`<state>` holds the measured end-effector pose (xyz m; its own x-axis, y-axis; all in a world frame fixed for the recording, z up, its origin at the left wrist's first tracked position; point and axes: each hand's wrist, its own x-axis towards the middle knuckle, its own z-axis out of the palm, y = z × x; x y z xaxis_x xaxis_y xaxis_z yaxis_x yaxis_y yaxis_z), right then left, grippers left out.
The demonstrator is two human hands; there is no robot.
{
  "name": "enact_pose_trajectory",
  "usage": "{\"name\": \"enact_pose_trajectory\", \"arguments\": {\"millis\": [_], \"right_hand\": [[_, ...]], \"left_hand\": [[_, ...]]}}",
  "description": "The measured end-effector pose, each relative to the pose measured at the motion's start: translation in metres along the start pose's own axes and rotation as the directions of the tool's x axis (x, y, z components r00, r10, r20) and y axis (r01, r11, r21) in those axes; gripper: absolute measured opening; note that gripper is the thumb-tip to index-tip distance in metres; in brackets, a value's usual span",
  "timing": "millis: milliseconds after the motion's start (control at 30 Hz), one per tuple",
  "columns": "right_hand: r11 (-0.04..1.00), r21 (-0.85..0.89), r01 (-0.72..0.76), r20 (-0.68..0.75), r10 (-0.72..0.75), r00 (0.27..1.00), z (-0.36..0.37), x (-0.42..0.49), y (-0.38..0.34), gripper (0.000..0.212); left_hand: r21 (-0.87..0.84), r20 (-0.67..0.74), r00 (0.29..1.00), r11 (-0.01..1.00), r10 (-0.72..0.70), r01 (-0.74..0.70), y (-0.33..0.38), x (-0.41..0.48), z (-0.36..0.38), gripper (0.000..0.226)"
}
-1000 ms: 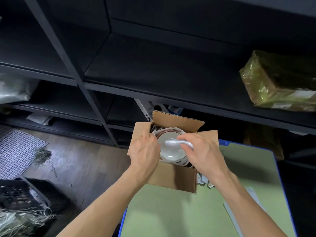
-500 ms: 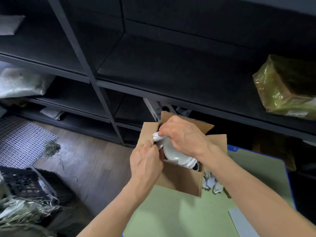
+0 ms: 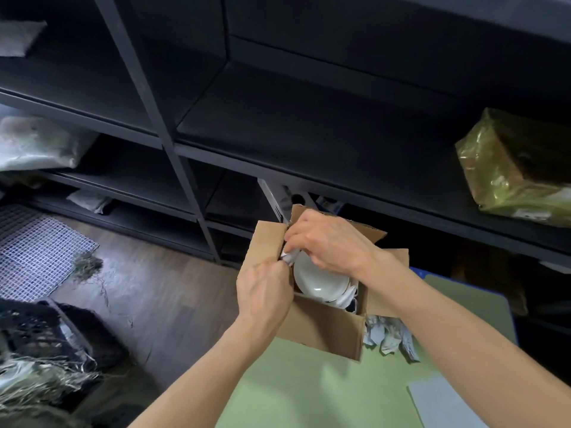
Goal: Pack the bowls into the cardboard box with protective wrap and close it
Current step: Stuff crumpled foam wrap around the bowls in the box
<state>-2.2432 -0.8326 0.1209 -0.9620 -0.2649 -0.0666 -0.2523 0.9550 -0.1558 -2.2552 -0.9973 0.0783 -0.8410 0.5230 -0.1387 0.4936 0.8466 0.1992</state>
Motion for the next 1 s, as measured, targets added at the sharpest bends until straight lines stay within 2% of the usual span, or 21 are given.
{"name": "enact_pose_trajectory", "arguments": {"millis": [200, 367, 500, 600, 733, 800, 900, 1000], "right_hand": [[1.0, -0.022, 0.005, 0.088, -0.003, 0.996, 0.019, 0.012, -0.01, 0.037], [0.994, 0.096, -0.058, 0.051, 0.053, 0.997, 0.023, 0.0, -0.006, 0.026], [0.997, 0.059, -0.043, -0.001, 0.044, 0.999, 0.019, -0.007, 0.003, 0.029], [0.999, 0.029, -0.045, 0.002, 0.045, 0.999, 0.027, 0.001, -0.006, 0.039], [0.995, 0.058, -0.082, 0.055, 0.079, 0.995, 0.036, 0.006, -0.014, 0.03], [0.991, 0.099, -0.094, 0.012, 0.093, 0.996, 0.033, -0.001, -0.009, 0.025], [0.994, 0.072, -0.079, -0.076, 0.085, 0.994, 0.025, -0.012, -0.003, 0.022], [0.995, 0.058, -0.077, -0.085, 0.081, 0.993, 0.026, -0.006, -0.006, 0.026]], "left_hand": [[-0.097, -0.036, 0.998, 0.994, -0.052, 0.048, -0.006, -0.003, 0.015, 0.02], [-0.139, -0.053, 0.995, 0.987, -0.085, 0.077, -0.006, -0.004, 0.016, 0.022], [-0.176, -0.069, 0.994, 0.982, -0.082, 0.069, -0.007, -0.005, 0.02, 0.023], [-0.193, -0.077, 0.994, 0.979, -0.074, 0.058, -0.007, -0.005, 0.023, 0.026], [-0.203, -0.076, 0.993, 0.977, -0.088, 0.071, -0.009, -0.006, 0.025, 0.028], [-0.214, -0.078, 0.994, 0.975, -0.076, 0.057, -0.009, -0.006, 0.025, 0.027], [-0.227, -0.095, 0.993, 0.973, -0.064, 0.041, -0.008, -0.005, 0.026, 0.026], [-0.232, -0.096, 0.994, 0.972, -0.055, 0.031, -0.009, -0.006, 0.027, 0.026]]}}
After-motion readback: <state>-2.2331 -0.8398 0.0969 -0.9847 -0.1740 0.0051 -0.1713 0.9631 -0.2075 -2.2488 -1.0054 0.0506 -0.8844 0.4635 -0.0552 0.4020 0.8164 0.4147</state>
